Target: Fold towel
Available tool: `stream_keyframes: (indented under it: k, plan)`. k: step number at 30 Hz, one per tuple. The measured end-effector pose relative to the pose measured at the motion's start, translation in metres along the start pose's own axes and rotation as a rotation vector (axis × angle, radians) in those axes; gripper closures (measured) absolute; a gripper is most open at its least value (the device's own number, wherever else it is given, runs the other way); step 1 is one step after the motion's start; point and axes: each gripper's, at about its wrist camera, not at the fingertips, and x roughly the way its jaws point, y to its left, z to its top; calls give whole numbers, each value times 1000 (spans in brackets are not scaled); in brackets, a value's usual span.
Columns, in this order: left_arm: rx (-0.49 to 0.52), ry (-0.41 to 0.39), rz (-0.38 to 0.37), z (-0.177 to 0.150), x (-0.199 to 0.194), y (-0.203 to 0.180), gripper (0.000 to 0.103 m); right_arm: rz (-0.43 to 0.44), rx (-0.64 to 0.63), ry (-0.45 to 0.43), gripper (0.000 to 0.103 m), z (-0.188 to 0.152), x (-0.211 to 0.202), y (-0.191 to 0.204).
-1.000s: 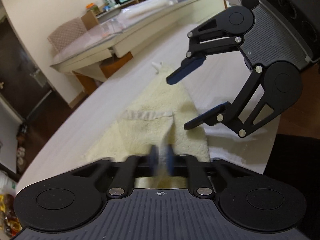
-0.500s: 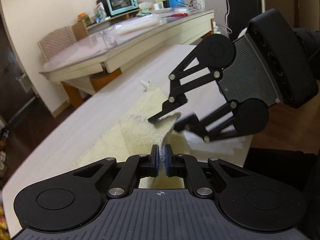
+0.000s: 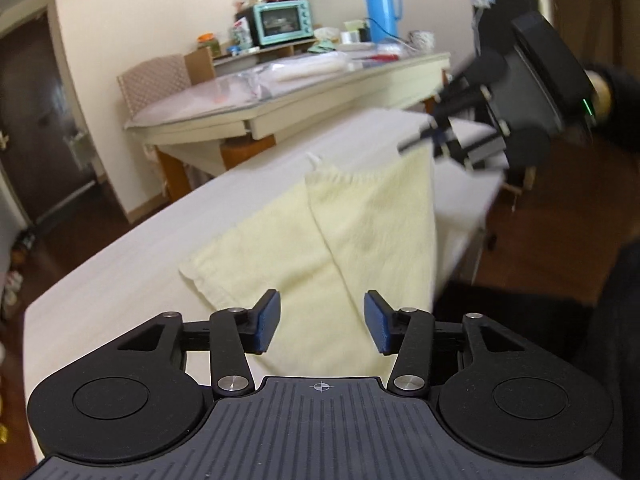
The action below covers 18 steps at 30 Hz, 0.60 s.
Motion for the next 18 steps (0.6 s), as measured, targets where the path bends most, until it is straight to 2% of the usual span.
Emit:
stream_keyframes:
  k: [4, 8, 10, 11, 12, 13, 15, 18]
  plan:
    - [127, 4, 23, -16, -4, -34, 49, -14, 28, 41, 96, 5, -8, -3]
    - [305, 23, 58, -27, 5, -59, 50, -23, 24, 66, 96, 5, -9, 0]
    - [388, 30, 74, -30, 11, -69, 62, -26, 30, 71, 96, 5, -10, 1]
    - [422, 41, 77, -32, 14, -72, 73, -27, 33, 74, 96, 5, -11, 2]
    - [454, 54, 80, -34, 18, -74, 89, -27, 35, 77, 96, 4, -10, 3]
    - [479, 66, 83, -35, 21, -75, 96, -27, 39, 82, 96, 1, -10, 3]
    - [503, 77, 90, -36, 23, -75, 97, -23, 46, 93, 96, -5, -16, 6]
    - [456, 66, 85, -29, 16, -67, 97, -9, 60, 116, 96, -16, -30, 15]
